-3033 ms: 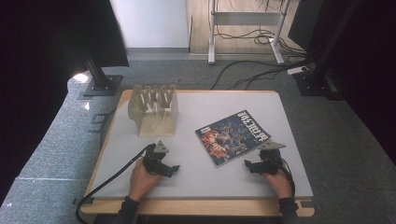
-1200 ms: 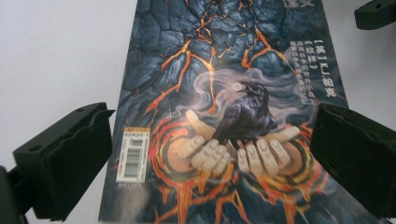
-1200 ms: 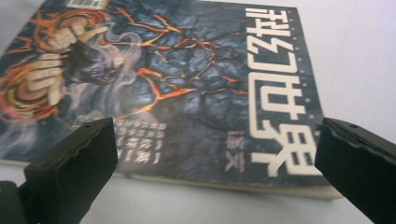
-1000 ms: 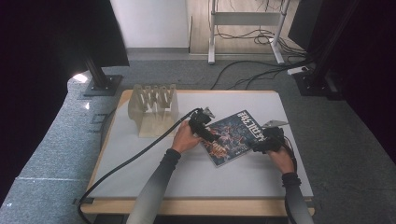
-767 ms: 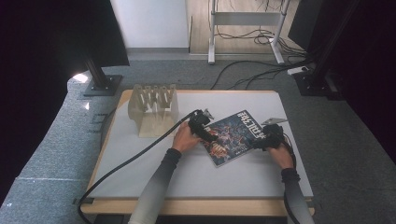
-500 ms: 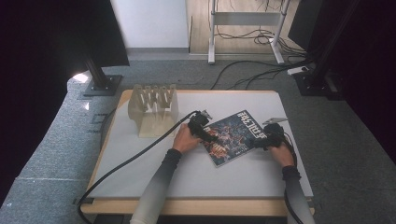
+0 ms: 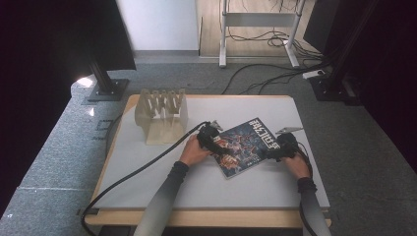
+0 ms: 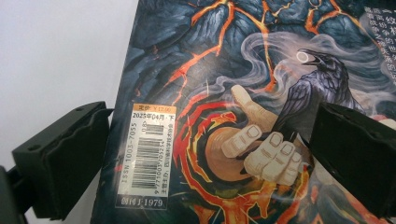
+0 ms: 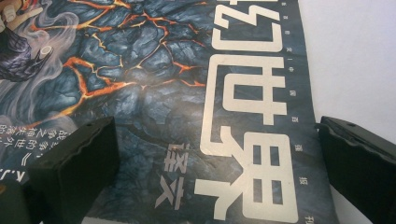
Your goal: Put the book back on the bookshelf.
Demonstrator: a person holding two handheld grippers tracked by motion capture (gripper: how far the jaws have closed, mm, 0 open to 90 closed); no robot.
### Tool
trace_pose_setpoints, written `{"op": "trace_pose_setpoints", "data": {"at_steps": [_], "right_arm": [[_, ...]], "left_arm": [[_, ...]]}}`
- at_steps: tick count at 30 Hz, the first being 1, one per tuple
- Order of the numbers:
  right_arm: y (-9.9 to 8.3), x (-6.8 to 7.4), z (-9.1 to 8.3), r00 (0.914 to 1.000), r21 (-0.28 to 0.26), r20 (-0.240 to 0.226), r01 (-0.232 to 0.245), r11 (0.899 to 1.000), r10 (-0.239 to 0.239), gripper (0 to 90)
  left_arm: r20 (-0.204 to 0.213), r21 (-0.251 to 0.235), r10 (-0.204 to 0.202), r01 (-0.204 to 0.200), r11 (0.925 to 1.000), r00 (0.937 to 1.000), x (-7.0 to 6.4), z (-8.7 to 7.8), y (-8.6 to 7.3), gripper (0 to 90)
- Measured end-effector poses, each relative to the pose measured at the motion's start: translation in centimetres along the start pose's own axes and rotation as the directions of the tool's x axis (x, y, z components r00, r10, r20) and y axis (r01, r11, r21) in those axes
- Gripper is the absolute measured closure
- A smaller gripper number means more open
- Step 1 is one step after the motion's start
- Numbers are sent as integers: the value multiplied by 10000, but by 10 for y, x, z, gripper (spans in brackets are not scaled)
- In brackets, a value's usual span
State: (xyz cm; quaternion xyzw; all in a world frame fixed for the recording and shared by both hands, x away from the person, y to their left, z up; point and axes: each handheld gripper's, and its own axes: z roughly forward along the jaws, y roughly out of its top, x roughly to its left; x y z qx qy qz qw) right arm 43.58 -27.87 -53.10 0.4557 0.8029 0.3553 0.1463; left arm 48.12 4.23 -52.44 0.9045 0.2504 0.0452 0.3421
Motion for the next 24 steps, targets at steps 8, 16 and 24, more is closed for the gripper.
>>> {"op": "trace_pose_setpoints", "data": {"at_steps": [8, 16, 24], "right_arm": [[-10, 27, -5, 9998, -64, -106, 193, 9998, -193, 0], [-19, 58, -9, 9987, -144, -312, 394, 9991, -399, 0], [-23, 86, -12, 9961, -73, -419, 774, 9970, -776, 0]], "left_arm": [[-91, -249, -98, 96, 9996, 9999, -15, -17, -25, 0], [-92, -190, -189, 187, 9996, 9998, -30, -40, -53, 0], [-180, -248, -335, 330, 9991, 9993, -48, -62, -83, 0]]}}
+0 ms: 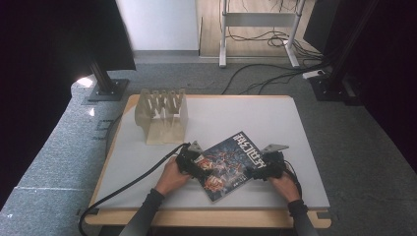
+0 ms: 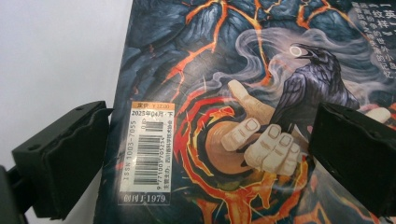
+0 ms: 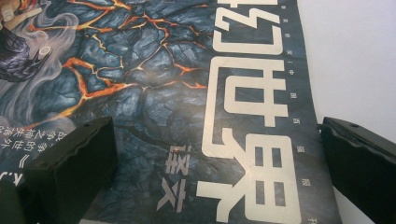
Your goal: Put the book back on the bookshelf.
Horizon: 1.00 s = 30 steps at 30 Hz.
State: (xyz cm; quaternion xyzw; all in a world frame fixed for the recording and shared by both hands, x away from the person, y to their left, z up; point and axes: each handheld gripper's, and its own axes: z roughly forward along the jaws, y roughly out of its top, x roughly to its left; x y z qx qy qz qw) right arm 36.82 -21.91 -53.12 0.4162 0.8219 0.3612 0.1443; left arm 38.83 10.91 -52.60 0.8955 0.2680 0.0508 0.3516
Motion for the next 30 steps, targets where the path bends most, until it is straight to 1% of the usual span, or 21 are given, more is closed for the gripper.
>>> {"op": "trace_pose_setpoints", "data": {"at_steps": [1, 2, 4, 6, 7, 8, 11, 12, 13, 15, 17, 18, 19, 21, 22, 24, 25, 26, 27, 28, 30], "right_arm": [[0, 4, -2, 9998, 89, 179, -54, 9999, 53, 0], [0, 4, -2, 9998, 89, 179, -54, 9999, 53, 0], [-5, 7, -12, 9988, 239, 387, 281, 9993, -290, 0], [-7, 7, -16, 9987, 271, 410, 297, 9992, -308, 0], [-13, 6, -23, 9983, 250, 507, 265, 9993, -278, 10], [-13, 6, -23, 9983, 250, 507, 265, 9993, -278, 10], [-23, 2, -32, 9970, 356, 706, 308, 9989, -332, 19], [-29, -1, -35, 9956, 419, 892, 234, 9988, -271, 19], [-29, -1, -35, 9956, 419, 892, 234, 9988, -271, 19], [-35, -5, -33, 9960, 302, 898, 5, 9995, -32, 0], [-35, -6, -32, 9960, 262, 893, -37, 9997, 13, 0], [-33, -7, -30, 9957, 221, 921, -134, 9997, 113, 0], [-33, -7, -30, 9957, 221, 921, -134, 9997, 113, 0], [-30, -9, -29, 9962, 233, 849, -207, 9995, 187, 0], [-29, -10, -28, 9961, 246, 842, -266, 9993, 245, 0], [-28, -10, -28, 9960, 316, 855, -269, 9991, 241, 0], [-26, -10, -26, 9952, 358, 950, -259, 9990, 224, 0], [-24, -11, -25, 9948, 353, 998, -257, 9990, 221, 0], [-24, -11, -25, 9948, 353, 998, -257, 9990, 221, 0], [-22, -12, -22, 9939, 313, 1052, -359, 9989, 324, 0], [-20, -14, -20, 9940, 319, 1039, -389, 9987, 354, 0]], "left_arm": [[-23, -35, 2, -2, 10000, 10000, -2, -1, -2, 0], [-53, -98, -51, 51, 9999, 10000, -4, -2, -4, 0], [-91, -129, -86, 85, 9999, 9999, -9, -4, -7, 0], [-137, -153, -119, 117, 9998, 9998, -13, -5, -9, 0], [-153, -144, -136, 134, 9998, 9998, -15, -5, -10, 0], [-167, -102, -123, 122, 9999, 9998, -17, -6, -11, 0], [-128, -18, -89, 89, 10000, 9999, -28, -10, -15, 0], [-130, -3, -100, 100, 10000, 9999, -33, -10, -17, 0], [-145, 20, -105, 105, 9999, 9998, -37, -11, -18, 0], [-45, 104, 6, -5, 9999, 10000, -43, -12, -19, 0], [26, 162, 87, -87, 9998, 10000, -45, -13, -19, 0], [152, 201, 108, -111, 9997, 9998, -43, -14, -19, 0], [156, 158, 36, -39, 9999, 9999, -41, -15, -19, 0], [-437, 104, 288, -283, 9995, 9986, -32, -22, -18, 0], [-622, 55, 294, -291, 9996, 9976, -26, -26, -18, 0], [-872, -180, -14, -1, 9998, 9962, -13, -35, -18, 0], [-1077, -252, -174, 147, 9996, 9940, -6, -38, -19, 0], [-1550, -279, -393, 354, 9990, 9871, 4, -41, -21, 0], [-1550, -279, -393, 354, 9990, 9871, 4, -41, -21, 0], [-1768, -245, -497, 461, 9986, 9830, 9, -41, -23, 0], [-1987, -208, -680, 652, 9977, 9777, 17, -39, -25, 0]]}}
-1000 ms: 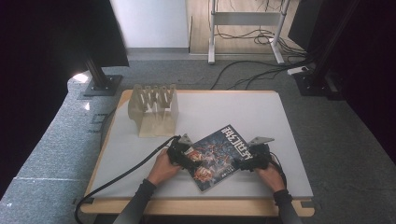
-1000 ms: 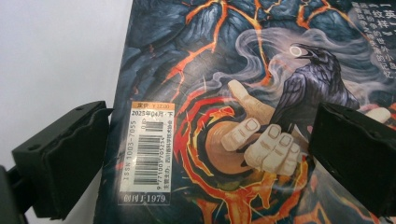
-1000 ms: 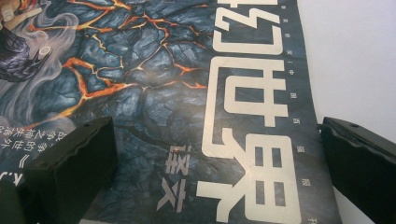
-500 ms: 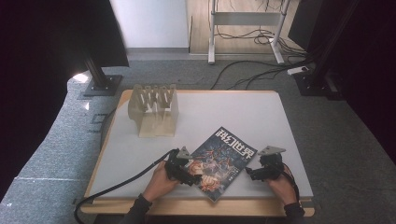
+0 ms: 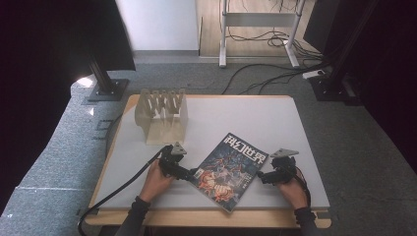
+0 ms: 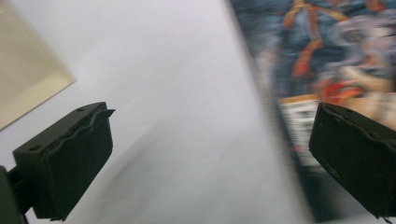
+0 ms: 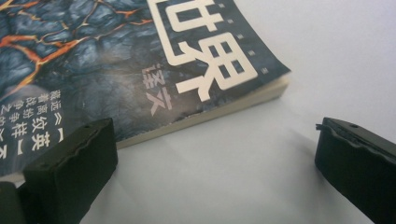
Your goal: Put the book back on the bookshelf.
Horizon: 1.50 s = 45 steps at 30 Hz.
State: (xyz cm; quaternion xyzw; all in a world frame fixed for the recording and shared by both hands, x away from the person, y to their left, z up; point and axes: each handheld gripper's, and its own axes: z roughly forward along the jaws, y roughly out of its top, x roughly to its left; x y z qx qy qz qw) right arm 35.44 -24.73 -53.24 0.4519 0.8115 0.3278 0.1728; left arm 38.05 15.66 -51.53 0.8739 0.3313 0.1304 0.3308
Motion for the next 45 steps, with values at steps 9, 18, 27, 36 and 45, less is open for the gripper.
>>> {"op": "trace_pose_setpoints", "data": {"at_steps": [9, 18, 27, 36, 45], "right_arm": [[24, -4, 19, 9998, 231, 181, 122, 9997, -127, 0], [46, -7, 37, 9994, 473, 208, 276, 9985, -286, 0], [63, -8, 52, 9990, 462, 433, 68, 9989, -88, 0], [84, 0, 71, 9973, 288, 725, 50, 9996, -70, 90], [92, -3, 63, 9993, 657, 182, 328, 9973, -340, 87]], "left_arm": [[-109, 157, -328, 330, 9993, 9994, 16, 17, 0, 0], [-108, 97, -74, 75, 9999, 9999, 6, 12, -6, 0], [166, 141, 114, -117, 9998, 9998, -19, 3, -16, 0], [957, 150, 832, -850, 9963, 9919, -50, 2, -16, 0], [617, 187, 483, -496, 9986, 9969, -31, 2, -16, 0]]}}
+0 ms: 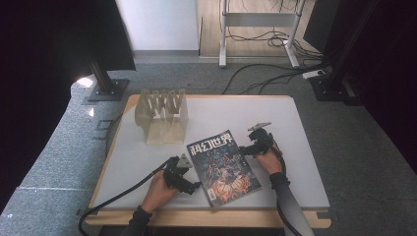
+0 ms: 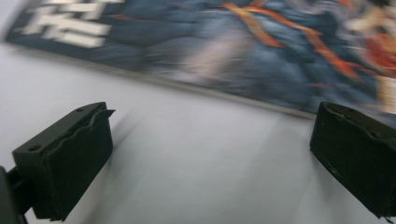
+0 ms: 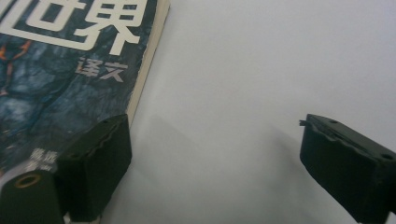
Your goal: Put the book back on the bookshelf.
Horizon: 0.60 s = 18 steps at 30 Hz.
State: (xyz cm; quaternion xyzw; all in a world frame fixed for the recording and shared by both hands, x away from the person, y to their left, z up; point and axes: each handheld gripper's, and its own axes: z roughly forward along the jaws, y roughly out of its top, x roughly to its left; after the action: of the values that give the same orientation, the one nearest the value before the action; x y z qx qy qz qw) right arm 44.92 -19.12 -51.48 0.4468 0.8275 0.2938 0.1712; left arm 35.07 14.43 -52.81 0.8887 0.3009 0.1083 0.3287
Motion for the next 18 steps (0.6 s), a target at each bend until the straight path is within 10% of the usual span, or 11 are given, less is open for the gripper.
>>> {"op": "trace_pose_setpoints", "data": {"at_steps": [8, 18], "right_arm": [[5, 12, -19, 9928, -341, -1194, 70, 9994, -111, 117], [8, 32, 7, 9665, -215, -2532, -484, 9986, 414, 194]], "left_arm": [[-357, -54, -357, 355, 9994, 9987, 3, 5, 4, 0], [-412, -85, -456, 453, 9989, 9981, 3, 5, 5, 0]]}}
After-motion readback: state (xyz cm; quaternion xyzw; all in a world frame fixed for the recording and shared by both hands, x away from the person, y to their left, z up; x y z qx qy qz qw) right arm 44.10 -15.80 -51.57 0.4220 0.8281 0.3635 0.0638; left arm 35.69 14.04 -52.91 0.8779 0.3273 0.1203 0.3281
